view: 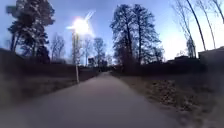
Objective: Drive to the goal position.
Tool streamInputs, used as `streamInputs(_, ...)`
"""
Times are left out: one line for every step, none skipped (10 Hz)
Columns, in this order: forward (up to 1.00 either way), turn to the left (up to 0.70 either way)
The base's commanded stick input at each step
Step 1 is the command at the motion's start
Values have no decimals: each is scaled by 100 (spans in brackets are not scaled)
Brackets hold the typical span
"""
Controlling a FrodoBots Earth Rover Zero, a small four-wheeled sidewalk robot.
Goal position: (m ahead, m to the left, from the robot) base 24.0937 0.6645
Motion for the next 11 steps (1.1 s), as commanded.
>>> streamInputs(100, 0)
streamInputs(100, 0)
streamInputs(100, 1)
streamInputs(100, 17)
streamInputs(100, 33)
streamInputs(100, 40)
streamInputs(100, 40)
streamInputs(100, 0)
streamInputs(100, 0)
streamInputs(100, 0)
streamInputs(100, 0)
